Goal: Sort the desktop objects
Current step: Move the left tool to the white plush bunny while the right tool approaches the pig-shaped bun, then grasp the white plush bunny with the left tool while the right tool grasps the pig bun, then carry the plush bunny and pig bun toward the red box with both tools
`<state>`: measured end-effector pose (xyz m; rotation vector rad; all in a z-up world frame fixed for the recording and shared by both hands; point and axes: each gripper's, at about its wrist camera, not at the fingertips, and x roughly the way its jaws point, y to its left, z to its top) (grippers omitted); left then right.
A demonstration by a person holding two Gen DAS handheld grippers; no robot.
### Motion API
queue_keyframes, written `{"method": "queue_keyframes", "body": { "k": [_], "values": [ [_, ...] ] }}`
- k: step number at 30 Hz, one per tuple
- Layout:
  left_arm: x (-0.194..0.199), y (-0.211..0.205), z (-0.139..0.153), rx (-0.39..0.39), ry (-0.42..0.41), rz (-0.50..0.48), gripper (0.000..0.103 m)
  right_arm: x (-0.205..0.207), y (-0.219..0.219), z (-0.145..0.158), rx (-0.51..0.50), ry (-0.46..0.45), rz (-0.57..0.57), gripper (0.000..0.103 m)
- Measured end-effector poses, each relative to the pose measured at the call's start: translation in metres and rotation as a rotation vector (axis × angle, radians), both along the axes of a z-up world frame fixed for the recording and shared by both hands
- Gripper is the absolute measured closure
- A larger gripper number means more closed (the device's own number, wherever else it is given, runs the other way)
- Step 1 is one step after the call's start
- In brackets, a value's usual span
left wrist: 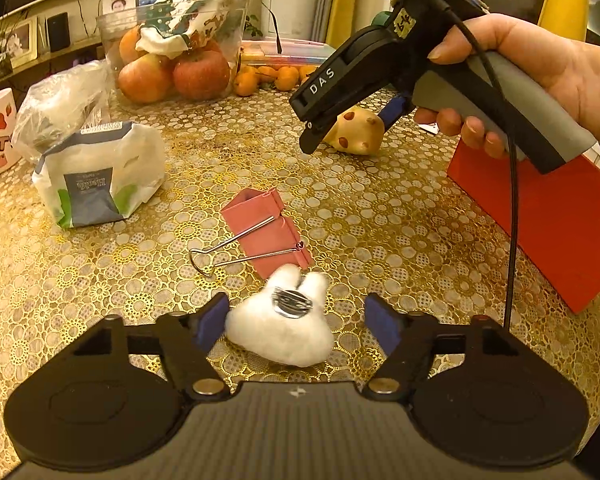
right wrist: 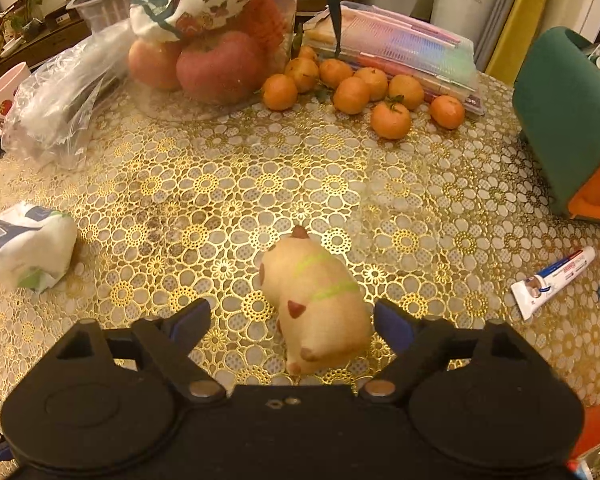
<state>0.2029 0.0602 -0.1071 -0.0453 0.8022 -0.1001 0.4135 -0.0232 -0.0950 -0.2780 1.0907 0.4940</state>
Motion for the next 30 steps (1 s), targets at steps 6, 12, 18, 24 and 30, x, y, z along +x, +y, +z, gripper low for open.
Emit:
{"method": "queue_keyframes", "body": {
  "k": [6,12,18,24,30],
  "values": [
    [-0.001,-0.001,0.000,0.027,0.001,0.001,0.041,0.001,0.000,-0.003,-0.008,0.005,0.002,0.027],
    [-0.001,-0.001,0.000,0.045,-0.004,0.012,0.051,0.002,-0.002,-0.006,-0.015,0.015,-0.012,0.043],
    [0.000,0.000,0.001,0.032,0.006,0.024,0.052,-0.001,-0.007,-0.001,0.004,0.019,-0.026,0.062],
    [-0.002,-0.001,0.004,0.028,0.013,0.027,0.053,-0.014,-0.015,0.010,0.013,0.004,-0.031,0.063],
    [-0.011,-0.008,0.011,0.023,0.007,0.021,0.053,-0.030,-0.027,0.027,0.033,-0.013,-0.034,0.063]
  ]
}}
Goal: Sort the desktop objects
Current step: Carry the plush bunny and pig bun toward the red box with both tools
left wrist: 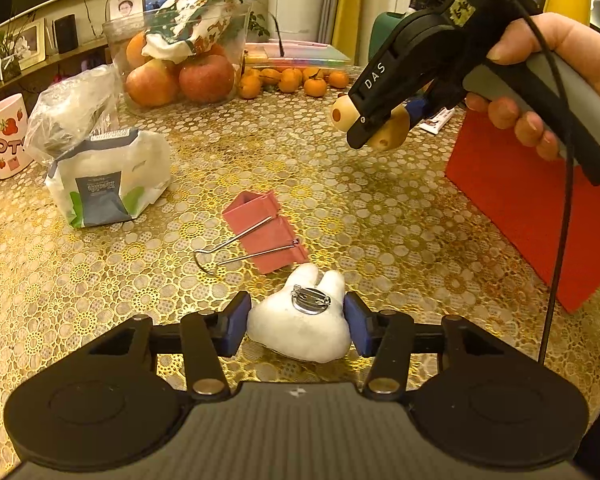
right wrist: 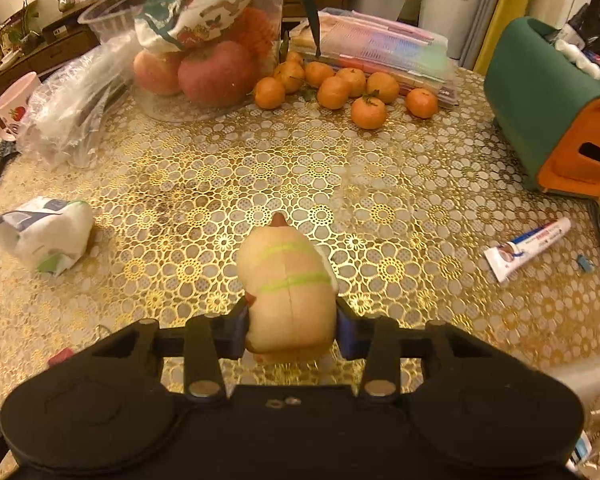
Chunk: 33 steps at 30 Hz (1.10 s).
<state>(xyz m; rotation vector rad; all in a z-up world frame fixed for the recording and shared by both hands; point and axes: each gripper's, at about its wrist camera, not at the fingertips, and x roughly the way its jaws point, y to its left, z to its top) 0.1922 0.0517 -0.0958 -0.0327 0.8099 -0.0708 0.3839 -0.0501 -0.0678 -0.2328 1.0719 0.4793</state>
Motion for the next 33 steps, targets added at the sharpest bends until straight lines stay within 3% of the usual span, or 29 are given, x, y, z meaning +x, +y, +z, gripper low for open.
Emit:
{"method": "queue_keyframes", "body": {
  "k": [26,33],
  "values": [
    [-0.037,-0.040,0.067,-0.013,-0.077,-0.043,0.053,-0.095,-0.083,0.073,0.085,-0.062,0.002,0.063],
    [-0.033,-0.057,0.084,-0.049,-0.072,-0.074,0.053,-0.114,-0.111,0.091,0.108,-0.085,-0.009,0.063]
  ]
}}
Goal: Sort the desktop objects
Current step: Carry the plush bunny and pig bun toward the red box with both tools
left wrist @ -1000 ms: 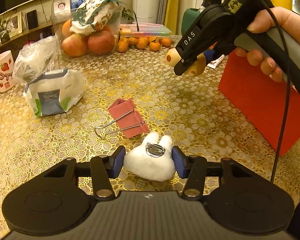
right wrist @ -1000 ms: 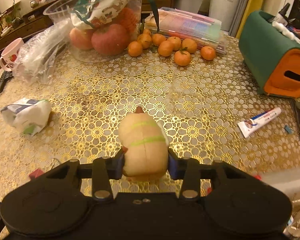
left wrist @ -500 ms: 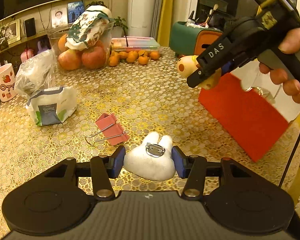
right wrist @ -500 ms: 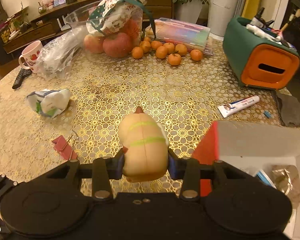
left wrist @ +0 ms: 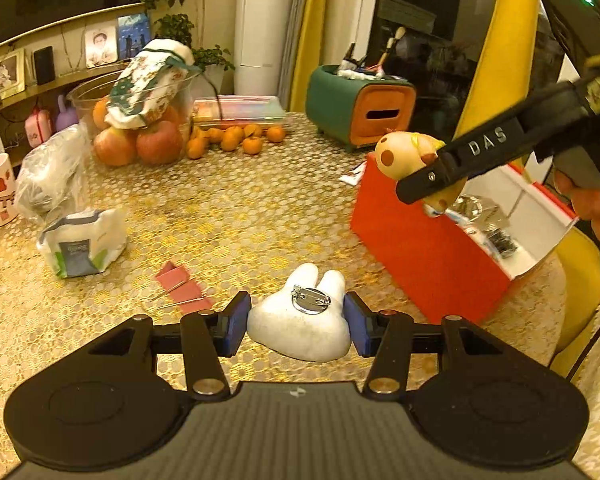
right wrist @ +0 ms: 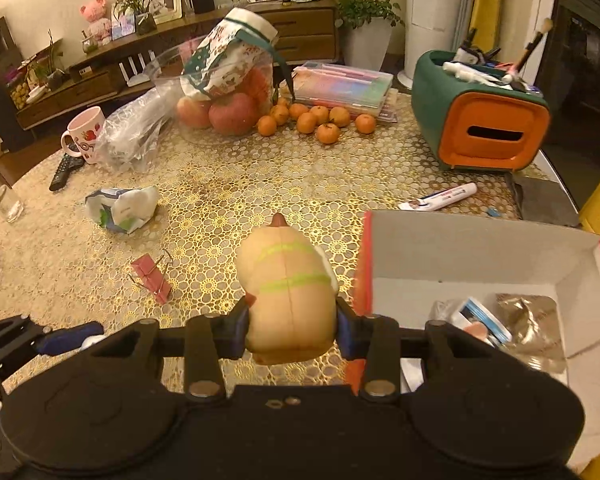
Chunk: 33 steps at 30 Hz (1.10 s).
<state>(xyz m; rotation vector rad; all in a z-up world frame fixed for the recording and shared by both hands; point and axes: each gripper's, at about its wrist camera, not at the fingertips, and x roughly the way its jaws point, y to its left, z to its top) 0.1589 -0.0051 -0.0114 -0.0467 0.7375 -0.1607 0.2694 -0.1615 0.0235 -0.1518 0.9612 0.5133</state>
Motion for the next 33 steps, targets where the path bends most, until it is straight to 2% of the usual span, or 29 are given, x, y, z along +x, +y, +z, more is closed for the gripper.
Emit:
{"method": "queue_keyframes", "body": {
  "k": [14,33],
  "values": [
    [0.020,-0.059,0.033,0.039,-0.038,-0.099,0.053,-0.018,-0.067,0.014,0.005,-0.029,-0.071,0.063],
    [0.060,-0.157,0.038,0.117,-0.026,-0.260,0.053,-0.012,-0.161,0.011,0.014,-0.036,-0.215,0.063]
  ]
}}
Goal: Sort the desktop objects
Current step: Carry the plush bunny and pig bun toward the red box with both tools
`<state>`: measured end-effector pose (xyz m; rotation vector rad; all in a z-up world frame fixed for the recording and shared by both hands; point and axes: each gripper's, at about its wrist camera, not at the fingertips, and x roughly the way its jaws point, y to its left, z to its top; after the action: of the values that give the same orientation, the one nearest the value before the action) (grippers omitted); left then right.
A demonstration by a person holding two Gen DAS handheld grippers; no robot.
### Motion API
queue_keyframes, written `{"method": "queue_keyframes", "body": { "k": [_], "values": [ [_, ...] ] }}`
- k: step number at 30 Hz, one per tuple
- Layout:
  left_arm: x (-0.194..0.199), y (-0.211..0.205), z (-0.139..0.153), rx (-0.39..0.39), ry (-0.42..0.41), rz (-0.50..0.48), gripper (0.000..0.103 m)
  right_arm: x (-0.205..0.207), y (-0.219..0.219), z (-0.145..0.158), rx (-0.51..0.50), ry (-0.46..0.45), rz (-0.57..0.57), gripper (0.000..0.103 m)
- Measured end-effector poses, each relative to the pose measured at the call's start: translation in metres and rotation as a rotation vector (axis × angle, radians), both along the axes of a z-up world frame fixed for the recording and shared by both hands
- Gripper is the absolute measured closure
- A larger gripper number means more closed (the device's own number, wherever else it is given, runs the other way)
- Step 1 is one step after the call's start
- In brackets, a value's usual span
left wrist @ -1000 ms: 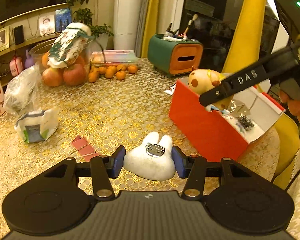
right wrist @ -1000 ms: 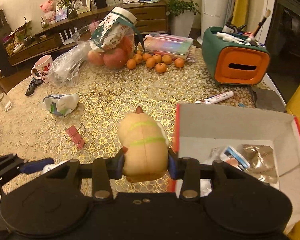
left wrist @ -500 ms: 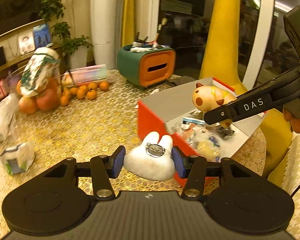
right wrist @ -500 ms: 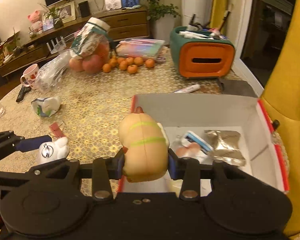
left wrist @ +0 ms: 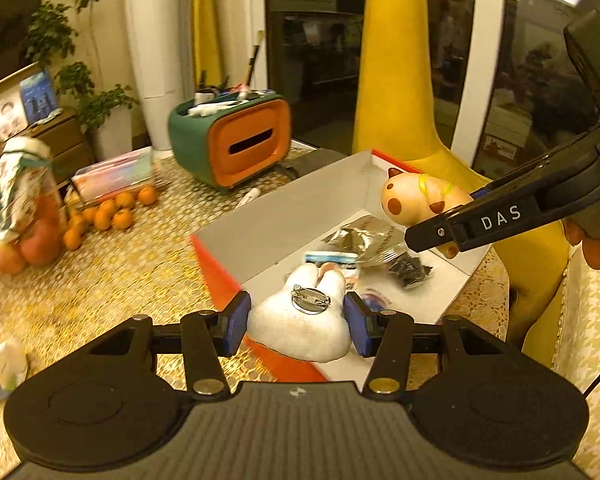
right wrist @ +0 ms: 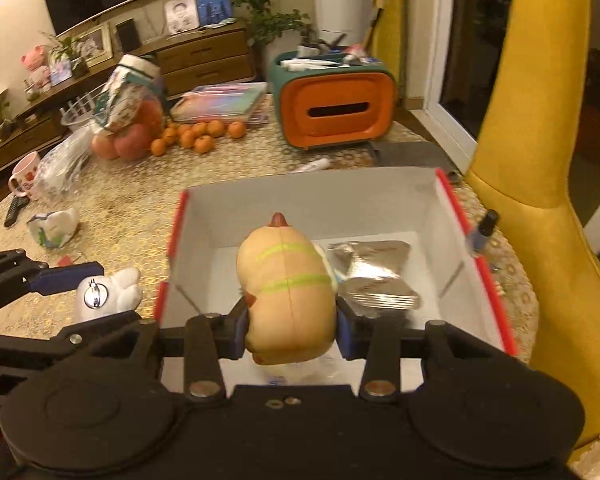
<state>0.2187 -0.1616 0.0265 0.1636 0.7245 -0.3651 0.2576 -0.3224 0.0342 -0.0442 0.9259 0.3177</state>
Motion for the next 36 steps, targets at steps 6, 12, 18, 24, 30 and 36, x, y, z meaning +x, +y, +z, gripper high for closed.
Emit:
{"method": "queue_keyframes", "body": {
  "k": [6,12,18,24,30,36],
  "values": [
    [0.017,-0.027,-0.010,0.042,0.028,-0.038,0.053,0.008,-0.028,-0.011,-0.001,0.013,-0.064,0.063],
    [0.042,-0.043,-0.021,0.085,0.054,-0.040,0.053,0.013,-0.041,-0.026,-0.005,0.037,-0.094,0.063],
    [0.069,-0.050,-0.035,0.113,0.091,-0.026,0.053,0.020,-0.039,-0.040,-0.007,0.064,-0.083,0.063],
    [0.096,-0.053,-0.050,0.136,0.139,-0.009,0.053,0.029,-0.034,-0.056,-0.029,0.093,-0.070,0.063],
    [0.117,-0.053,-0.063,0.160,0.162,0.019,0.053,0.038,-0.027,-0.073,-0.060,0.125,-0.058,0.063],
    [0.127,-0.056,-0.075,0.190,0.180,0.013,0.053,0.041,-0.016,-0.084,-0.081,0.157,-0.015,0.063]
  ]
}}
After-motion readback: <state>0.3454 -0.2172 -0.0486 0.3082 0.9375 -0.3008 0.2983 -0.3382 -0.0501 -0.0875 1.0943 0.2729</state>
